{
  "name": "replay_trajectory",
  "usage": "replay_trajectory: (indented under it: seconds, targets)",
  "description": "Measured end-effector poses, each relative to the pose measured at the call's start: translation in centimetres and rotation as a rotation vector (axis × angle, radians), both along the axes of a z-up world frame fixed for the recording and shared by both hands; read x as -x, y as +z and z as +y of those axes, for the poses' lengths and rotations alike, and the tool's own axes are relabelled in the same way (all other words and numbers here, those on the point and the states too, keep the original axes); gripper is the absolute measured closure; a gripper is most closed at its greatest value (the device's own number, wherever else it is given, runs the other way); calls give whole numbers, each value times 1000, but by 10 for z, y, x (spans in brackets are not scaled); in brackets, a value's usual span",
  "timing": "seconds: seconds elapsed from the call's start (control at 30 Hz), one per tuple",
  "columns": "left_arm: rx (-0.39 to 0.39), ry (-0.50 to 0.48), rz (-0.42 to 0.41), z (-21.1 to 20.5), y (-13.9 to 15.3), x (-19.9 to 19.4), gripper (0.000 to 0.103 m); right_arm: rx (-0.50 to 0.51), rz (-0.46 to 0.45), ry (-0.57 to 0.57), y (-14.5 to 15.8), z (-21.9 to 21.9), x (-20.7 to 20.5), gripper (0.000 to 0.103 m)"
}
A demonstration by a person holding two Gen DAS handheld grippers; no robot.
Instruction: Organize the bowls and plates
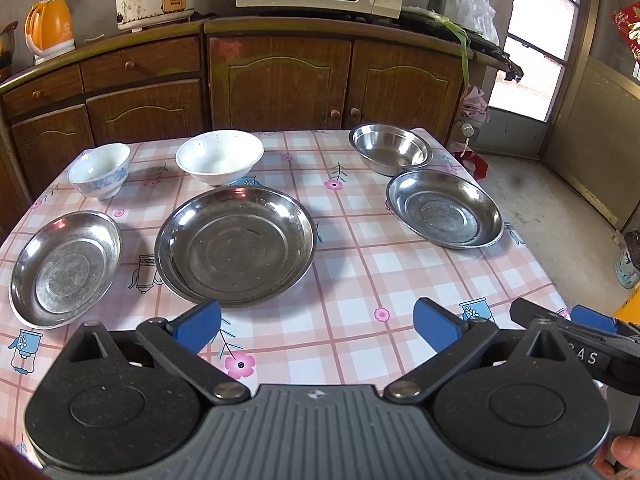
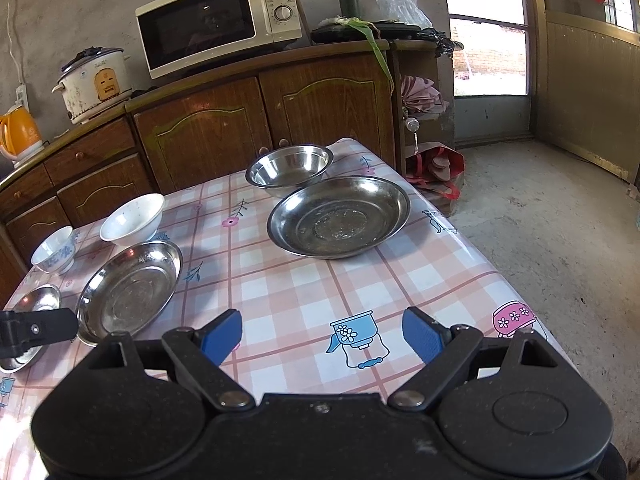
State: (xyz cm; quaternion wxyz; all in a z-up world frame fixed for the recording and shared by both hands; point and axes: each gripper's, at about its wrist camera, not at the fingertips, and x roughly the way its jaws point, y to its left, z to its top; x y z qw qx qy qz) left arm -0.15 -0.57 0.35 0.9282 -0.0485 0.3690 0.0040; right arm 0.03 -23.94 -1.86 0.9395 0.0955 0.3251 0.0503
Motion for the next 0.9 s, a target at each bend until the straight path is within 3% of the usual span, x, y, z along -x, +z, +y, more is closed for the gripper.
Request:
replay_trajectory:
  seconds: [0.47, 0.9]
  targets:
    - [27, 86, 43, 36, -10, 0, 0, 44, -3, 123, -2, 48, -2, 0]
    - [0, 251, 50, 106, -19, 9, 0, 67, -48, 330, 4, 139, -14, 0]
